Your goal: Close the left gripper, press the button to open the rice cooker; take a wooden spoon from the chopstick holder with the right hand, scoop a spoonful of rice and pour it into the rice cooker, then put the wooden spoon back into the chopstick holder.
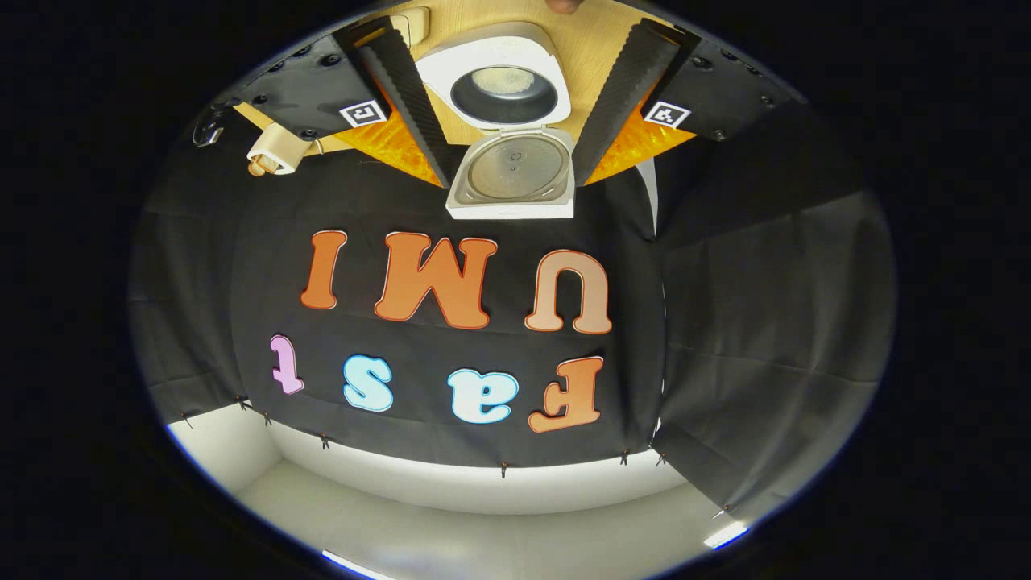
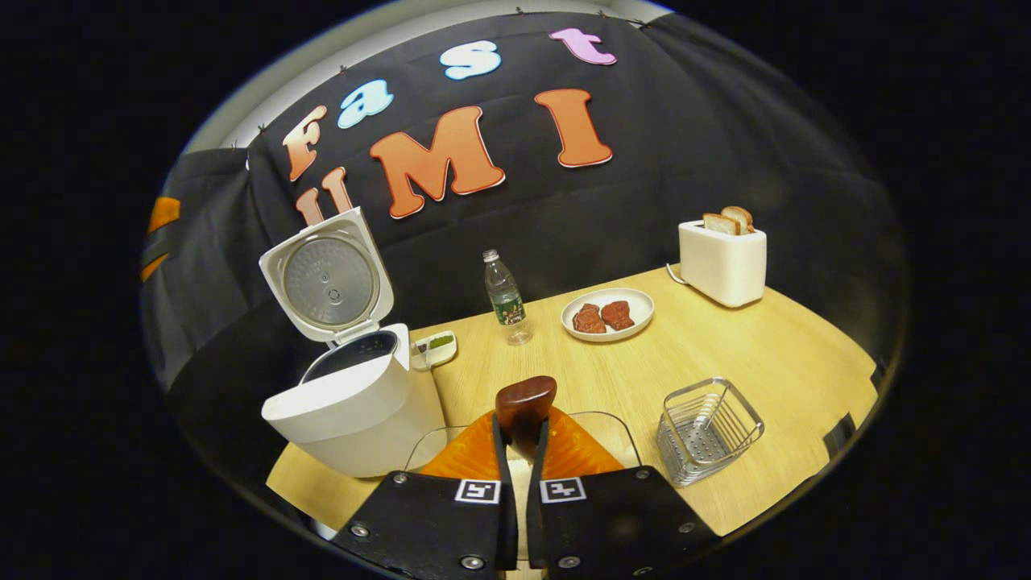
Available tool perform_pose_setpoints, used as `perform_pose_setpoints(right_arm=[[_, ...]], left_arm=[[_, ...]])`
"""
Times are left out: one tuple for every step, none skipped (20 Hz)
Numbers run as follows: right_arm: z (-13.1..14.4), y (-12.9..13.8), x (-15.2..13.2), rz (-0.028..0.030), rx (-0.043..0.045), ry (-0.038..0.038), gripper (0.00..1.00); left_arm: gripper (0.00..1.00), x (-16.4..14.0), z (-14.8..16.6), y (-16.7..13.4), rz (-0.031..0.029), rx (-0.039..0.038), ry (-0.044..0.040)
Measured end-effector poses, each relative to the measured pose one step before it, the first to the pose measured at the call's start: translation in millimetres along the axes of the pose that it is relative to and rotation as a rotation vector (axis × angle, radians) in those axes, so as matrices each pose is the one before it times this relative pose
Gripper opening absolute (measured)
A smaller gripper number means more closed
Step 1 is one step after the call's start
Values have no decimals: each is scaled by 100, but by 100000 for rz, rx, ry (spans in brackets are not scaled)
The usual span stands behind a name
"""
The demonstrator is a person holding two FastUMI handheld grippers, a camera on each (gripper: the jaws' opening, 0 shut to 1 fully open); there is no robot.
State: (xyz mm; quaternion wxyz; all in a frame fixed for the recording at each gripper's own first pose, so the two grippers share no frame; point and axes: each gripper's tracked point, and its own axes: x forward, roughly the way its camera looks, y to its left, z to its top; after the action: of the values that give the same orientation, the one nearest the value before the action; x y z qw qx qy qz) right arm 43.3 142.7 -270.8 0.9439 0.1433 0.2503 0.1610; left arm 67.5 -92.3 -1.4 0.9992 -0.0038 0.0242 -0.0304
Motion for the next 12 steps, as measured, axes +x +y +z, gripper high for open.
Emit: perform_pose_setpoints(right_arm=[[-153,91,104,694,4256,783,4],[-478,-51,94,884,4849,1770,4],[-17,-211,130,309,6381,683,4],[107,-532,86,-19,6788,577,4],[150,-567,183,-264,7242,309,4],[115,-858,199,-721,7305,266,4],[128,-689,249,-231,6681,41,4],[-30,-557,116,-53,5461,363,4],[-85,-486,183,-216,6390,664,4],[-6,-480,129,-871,6727,1000,4],[-72,-277,235,-1113,5713,1127,4],[-242,-56,124,-770,3970,1144,4]], left_arm=[[100,122,-33,134,87,75,-21],[100,-4,0,77,77,-6,-62],[100,143,50,-9,-41,-153,-58],[100,-4,110,-93,-242,-149,-76],[100,4,46,9,-190,-91,-226],[100,-1,52,8,-137,-98,-141],[100,22,29,45,-99,-125,-201],[100,96,24,-53,-21,-20,-210],[100,64,-55,-45,-109,0,138],[100,72,-71,-166,-228,-8,269],[100,73,-76,-159,-309,-122,72],[100,39,83,-136,-377,-227,25]])
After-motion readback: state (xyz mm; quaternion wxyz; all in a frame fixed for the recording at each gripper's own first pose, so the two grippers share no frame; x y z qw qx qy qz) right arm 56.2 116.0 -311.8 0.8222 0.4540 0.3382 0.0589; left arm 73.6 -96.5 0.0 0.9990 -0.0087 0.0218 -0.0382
